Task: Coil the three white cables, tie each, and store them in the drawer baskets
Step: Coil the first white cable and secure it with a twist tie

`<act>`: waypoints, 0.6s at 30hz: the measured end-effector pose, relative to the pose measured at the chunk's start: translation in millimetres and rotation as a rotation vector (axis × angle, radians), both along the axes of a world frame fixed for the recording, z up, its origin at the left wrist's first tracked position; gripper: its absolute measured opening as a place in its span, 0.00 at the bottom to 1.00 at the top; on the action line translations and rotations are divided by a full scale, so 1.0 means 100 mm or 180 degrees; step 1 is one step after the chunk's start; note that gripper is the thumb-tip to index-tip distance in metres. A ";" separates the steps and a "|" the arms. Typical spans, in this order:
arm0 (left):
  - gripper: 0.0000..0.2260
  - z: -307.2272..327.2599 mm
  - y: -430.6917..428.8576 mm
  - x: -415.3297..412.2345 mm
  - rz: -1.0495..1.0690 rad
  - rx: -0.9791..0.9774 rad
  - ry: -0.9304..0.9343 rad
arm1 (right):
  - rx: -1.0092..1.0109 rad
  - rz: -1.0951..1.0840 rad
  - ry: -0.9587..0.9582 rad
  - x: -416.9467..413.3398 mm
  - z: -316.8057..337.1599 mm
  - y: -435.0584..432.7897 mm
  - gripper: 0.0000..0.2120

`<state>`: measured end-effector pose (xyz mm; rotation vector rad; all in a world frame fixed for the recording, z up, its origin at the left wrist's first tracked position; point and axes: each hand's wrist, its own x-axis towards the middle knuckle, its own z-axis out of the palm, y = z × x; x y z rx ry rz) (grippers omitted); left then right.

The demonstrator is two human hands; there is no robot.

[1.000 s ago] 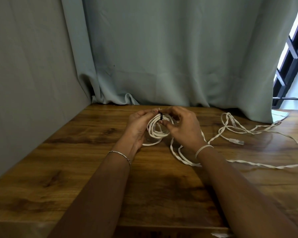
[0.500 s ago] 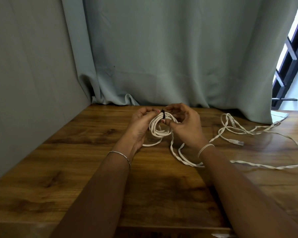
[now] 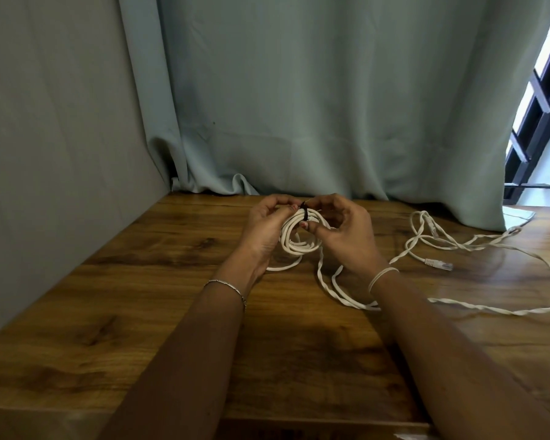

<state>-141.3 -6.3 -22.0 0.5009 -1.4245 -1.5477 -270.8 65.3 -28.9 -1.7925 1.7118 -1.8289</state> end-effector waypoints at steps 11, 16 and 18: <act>0.07 0.00 0.03 0.00 -0.0005 -0.0130 -0.0091 | 0.0090 0.0044 -0.0061 -0.03 -0.01 -0.01 0.17; 0.06 0.00 0.03 0.00 0.0242 -0.0284 -0.0128 | 0.0057 0.0082 -0.0137 -0.01 0.00 -0.01 0.17; 0.04 0.01 0.03 0.00 0.0203 -0.0315 -0.0113 | 0.0056 0.0140 -0.0156 -0.01 0.01 0.00 0.16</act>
